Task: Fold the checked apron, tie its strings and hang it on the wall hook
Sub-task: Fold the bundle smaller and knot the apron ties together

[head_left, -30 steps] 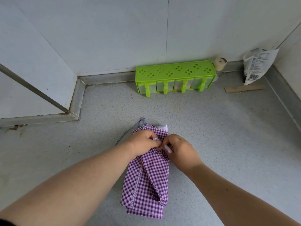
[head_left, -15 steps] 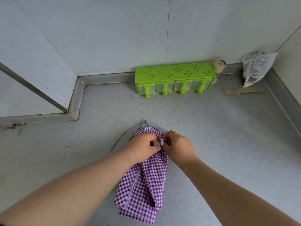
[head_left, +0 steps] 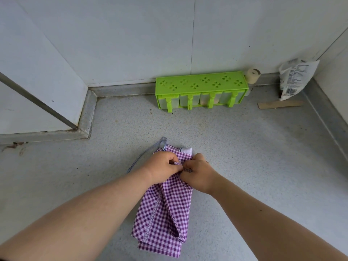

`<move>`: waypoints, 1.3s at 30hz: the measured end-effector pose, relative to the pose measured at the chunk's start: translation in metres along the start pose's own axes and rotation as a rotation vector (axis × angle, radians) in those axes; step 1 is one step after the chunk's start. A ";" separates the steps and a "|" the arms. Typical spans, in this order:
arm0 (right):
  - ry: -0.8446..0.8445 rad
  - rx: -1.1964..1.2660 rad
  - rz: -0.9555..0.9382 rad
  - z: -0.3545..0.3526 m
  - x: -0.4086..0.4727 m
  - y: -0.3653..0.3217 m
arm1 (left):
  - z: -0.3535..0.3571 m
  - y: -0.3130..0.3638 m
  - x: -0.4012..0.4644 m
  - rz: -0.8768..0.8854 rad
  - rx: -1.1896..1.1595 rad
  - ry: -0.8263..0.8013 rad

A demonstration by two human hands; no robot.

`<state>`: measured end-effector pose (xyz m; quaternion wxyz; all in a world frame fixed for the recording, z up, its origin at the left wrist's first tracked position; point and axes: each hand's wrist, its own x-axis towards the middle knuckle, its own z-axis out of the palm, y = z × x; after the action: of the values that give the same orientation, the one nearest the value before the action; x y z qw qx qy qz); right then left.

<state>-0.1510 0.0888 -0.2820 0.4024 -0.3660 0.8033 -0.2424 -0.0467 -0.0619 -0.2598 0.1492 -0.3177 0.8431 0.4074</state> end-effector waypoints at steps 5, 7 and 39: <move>0.094 -0.073 -0.004 0.002 0.004 -0.001 | -0.002 0.007 0.003 -0.094 -0.125 -0.036; 0.182 -0.066 0.010 0.003 0.000 -0.001 | -0.002 0.009 0.003 -0.114 -0.142 -0.042; 0.038 0.001 0.118 -0.023 -0.015 -0.018 | -0.010 0.014 0.010 -0.242 -0.383 -0.142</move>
<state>-0.1561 0.0917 -0.2496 0.4009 -0.3130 0.8309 -0.2255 -0.0635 -0.0678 -0.2506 0.1929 -0.4098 0.6937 0.5601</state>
